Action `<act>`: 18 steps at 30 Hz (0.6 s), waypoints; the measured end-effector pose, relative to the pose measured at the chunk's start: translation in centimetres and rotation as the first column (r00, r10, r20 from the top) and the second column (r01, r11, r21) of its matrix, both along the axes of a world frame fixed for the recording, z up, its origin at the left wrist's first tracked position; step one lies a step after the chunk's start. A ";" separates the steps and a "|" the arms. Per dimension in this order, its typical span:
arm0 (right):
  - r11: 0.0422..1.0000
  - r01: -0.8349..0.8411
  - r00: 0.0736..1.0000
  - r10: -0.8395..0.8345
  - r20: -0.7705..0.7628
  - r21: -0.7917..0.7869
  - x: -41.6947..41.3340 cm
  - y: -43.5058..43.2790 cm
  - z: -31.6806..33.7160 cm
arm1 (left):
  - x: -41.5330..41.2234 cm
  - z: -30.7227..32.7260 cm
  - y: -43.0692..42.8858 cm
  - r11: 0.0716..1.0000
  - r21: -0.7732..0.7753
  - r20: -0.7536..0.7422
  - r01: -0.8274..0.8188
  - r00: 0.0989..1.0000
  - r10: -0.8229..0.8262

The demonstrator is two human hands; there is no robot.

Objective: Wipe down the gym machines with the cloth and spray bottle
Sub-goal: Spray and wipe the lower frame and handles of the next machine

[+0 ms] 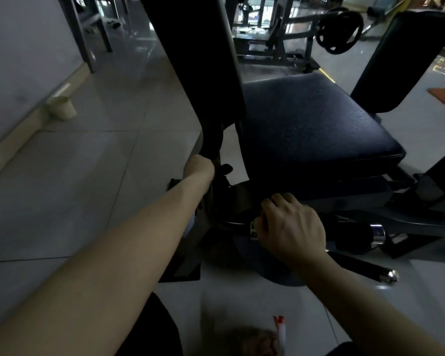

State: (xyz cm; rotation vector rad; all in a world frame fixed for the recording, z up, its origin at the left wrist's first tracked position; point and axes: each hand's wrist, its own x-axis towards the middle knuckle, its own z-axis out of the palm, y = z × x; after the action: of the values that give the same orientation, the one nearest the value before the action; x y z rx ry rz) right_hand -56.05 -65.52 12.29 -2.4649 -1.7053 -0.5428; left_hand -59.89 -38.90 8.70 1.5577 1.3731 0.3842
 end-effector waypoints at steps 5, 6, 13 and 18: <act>1.000 0.009 1.000 -0.009 0.024 -0.007 0.0 0.1 0.0 | -1.8 0.2 -1.5 0.942 -0.334 0.428 0.020 0.894 0.133; 1.000 0.008 1.000 -0.008 0.027 -0.005 0.0 0.1 0.0 | -1.8 0.4 -1.9 0.945 -0.326 0.415 0.006 0.900 0.137; 1.000 -0.003 0.999 0.003 0.052 -0.010 -0.1 0.2 -0.1 | -5.0 2.2 -9.7 0.955 0.262 -0.208 0.141 0.974 -0.087; 1.000 -0.015 0.999 0.015 0.045 -0.003 -0.1 0.1 -0.2 | -8.5 -0.4 -14.6 0.867 0.445 -0.142 0.223 0.974 -0.177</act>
State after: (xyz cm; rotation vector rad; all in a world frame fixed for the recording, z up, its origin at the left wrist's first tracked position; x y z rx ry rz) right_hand -56.13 -65.39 12.07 -2.4581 -1.7409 -0.5990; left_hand -68.36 -53.50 8.30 2.1150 1.2298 0.5384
